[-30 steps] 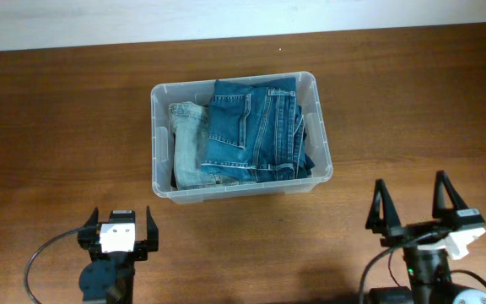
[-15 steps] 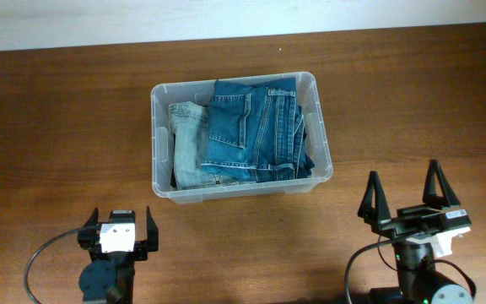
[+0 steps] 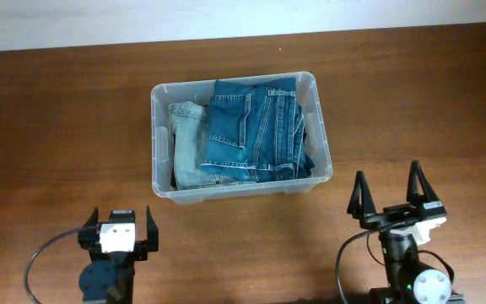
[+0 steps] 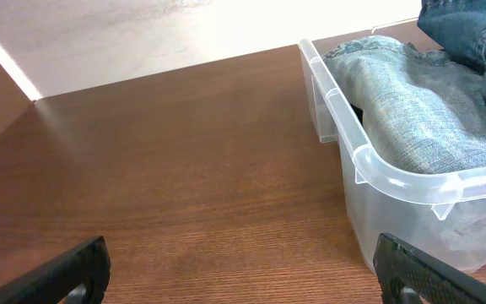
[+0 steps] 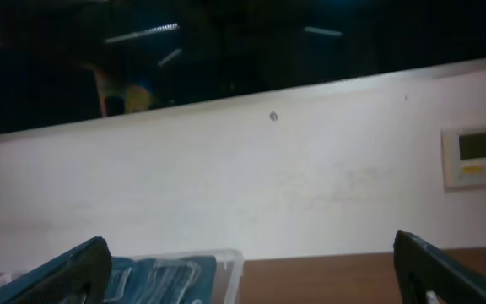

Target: Pack container

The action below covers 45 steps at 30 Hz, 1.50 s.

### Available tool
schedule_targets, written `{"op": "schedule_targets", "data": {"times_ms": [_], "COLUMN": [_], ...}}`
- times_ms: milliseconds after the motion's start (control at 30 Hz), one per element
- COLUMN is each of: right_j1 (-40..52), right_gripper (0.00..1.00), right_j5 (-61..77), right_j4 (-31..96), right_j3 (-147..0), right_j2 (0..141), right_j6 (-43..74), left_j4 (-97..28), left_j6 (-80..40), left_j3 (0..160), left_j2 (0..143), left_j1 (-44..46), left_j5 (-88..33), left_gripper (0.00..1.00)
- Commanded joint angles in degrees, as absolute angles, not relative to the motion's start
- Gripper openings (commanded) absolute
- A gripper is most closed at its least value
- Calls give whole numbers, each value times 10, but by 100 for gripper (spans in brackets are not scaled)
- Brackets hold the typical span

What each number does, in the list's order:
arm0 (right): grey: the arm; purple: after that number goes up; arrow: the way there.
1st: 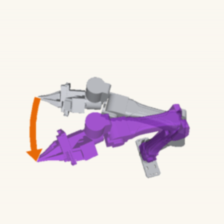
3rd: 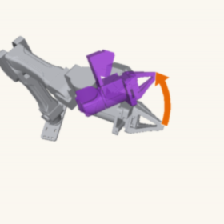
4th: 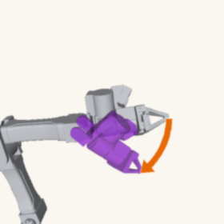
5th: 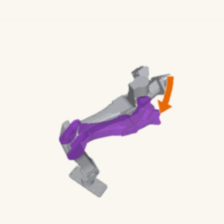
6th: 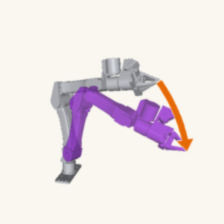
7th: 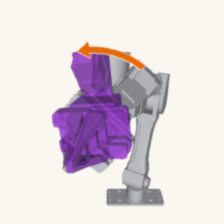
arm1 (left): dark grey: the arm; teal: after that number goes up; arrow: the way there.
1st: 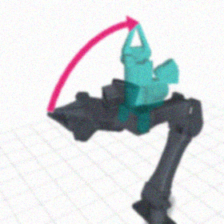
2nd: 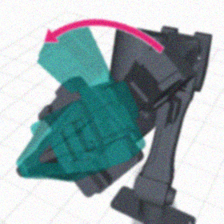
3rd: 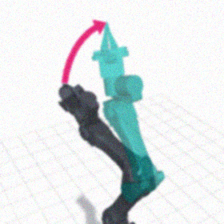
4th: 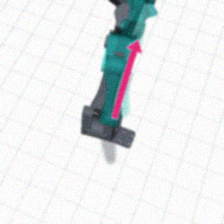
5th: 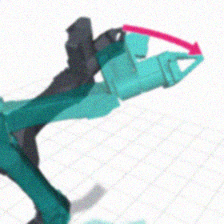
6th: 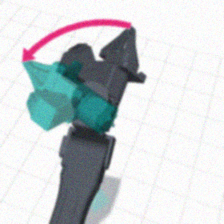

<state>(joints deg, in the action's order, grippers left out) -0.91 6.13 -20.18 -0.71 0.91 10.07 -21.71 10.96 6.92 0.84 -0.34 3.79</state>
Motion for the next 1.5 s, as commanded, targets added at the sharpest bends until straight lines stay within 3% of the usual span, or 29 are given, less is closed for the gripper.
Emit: {"op": "schedule_targets", "data": {"times_ms": [0,467,767,967,1467], "right_j1": [-4,34,34,34,33], "right_gripper": [99,98,99,99,98], "right_j5": [54,56,56,49,45], "right_j4": [-201,-63,-43,43,41], "right_j3": [-3,-3,-3,-3,-3], "right_j2": [3,3,3,3,3], "right_j6": [97,-31,-32,-31,-32], "left_j4": [-217,-217,-217,-217,-217], "left_j6": [119,119,119,119,119], "left_j3": [65,65,65,65,65], "left_j2": [4,4,4,4,4], "left_j1": [-1,-1,-1,-1,-1], "left_j5": [32,32,32,32,32], "left_gripper": [99,99,99,99,99]}}
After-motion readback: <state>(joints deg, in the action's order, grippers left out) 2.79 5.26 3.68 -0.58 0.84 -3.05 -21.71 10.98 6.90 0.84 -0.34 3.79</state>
